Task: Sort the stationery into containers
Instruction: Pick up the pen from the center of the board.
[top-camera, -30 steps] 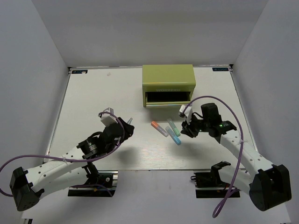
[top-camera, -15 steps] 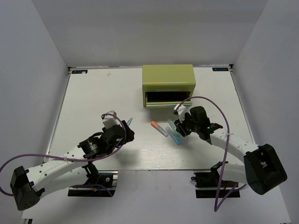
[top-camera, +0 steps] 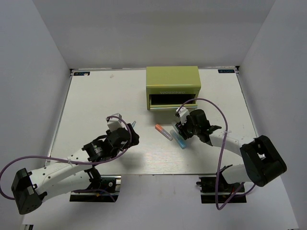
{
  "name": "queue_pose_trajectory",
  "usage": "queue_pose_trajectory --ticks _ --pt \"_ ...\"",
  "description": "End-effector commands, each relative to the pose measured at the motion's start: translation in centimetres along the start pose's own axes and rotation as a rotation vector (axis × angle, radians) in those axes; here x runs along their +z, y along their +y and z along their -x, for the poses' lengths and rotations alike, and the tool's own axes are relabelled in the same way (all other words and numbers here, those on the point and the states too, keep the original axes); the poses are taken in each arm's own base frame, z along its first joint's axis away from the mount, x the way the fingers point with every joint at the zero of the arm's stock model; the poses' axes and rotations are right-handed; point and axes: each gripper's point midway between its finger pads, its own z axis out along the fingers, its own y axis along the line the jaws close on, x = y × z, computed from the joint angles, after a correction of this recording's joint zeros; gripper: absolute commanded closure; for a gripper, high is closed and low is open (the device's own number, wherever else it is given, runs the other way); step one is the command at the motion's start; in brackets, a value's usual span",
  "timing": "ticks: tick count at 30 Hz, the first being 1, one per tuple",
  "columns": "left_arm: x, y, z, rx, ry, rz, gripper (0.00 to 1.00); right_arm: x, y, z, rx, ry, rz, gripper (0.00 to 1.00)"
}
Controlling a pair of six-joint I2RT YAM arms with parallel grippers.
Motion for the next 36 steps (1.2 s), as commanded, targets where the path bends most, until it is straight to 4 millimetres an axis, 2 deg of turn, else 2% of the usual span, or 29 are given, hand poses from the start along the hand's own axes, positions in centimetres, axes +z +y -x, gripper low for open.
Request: queue_pose_trajectory --ticks 1,5,6,7,11,14,22,25,26,27,29,30,33,34,35,36 --pt "-0.5 -1.7 1.6 -0.009 -0.044 -0.071 0.17 0.5 -1.2 3.3 -0.005 -0.071 -0.046 0.47" --pt "-0.7 -1.8 1.8 -0.014 -0.050 -0.078 0.17 1.3 -0.8 3.1 -0.016 -0.031 -0.026 0.47" --pt "-0.7 -1.6 1.6 -0.008 -0.043 -0.070 0.17 1.5 -0.5 2.0 -0.011 0.017 -0.012 0.47" --pt "-0.7 -1.4 1.5 -0.004 -0.039 -0.063 0.17 1.8 -0.4 2.3 -0.015 0.024 -0.005 0.47" --pt "-1.0 -1.3 1.9 -0.009 -0.051 -0.065 0.17 2.4 0.2 1.1 -0.011 0.089 0.015 0.47" --pt "-1.0 -1.0 1.9 -0.010 -0.059 -0.060 0.17 2.3 0.5 0.8 -0.029 0.103 0.016 0.47" --pt "-1.0 -1.1 2.0 -0.012 -0.071 -0.076 0.15 1.9 1.1 -1.7 -0.040 0.165 0.011 0.49" --pt "-1.1 -1.6 2.2 -0.012 -0.076 -0.097 0.14 1.8 1.5 -2.5 -0.037 0.180 0.021 0.60" --pt "-1.1 -2.1 2.3 -0.020 -0.077 -0.114 0.12 1.6 1.5 -2.3 -0.037 0.173 0.023 0.69" --pt "-0.9 -2.4 2.4 -0.025 -0.082 -0.121 0.10 1.3 1.8 -3.0 -0.034 0.197 0.040 0.72" --pt "-0.9 -3.0 2.4 -0.044 -0.077 -0.140 0.07 0.9 2.2 -2.9 -0.040 0.194 0.063 0.83" --pt "-0.7 -3.4 2.3 -0.060 -0.067 -0.151 0.05 0.7 2.4 -2.8 -0.041 0.194 0.080 0.86" --pt "-0.4 -4.7 2.1 -0.126 -0.053 -0.191 0.03 -0.3 3.2 -1.5 -0.082 0.164 0.139 0.94" --pt "-0.5 -5.4 2.2 -0.154 -0.057 -0.225 0.03 -0.9 3.9 -0.3 -0.112 0.120 0.188 0.94" --pt "-0.1 -5.6 2.0 -0.194 -0.051 -0.224 0.03 -1.5 4.3 -0.3 -0.125 0.128 0.211 0.96" --pt "0.1 -6.0 1.8 -0.218 -0.041 -0.232 0.03 -2.6 4.8 1.3 -0.181 0.065 0.249 0.96"
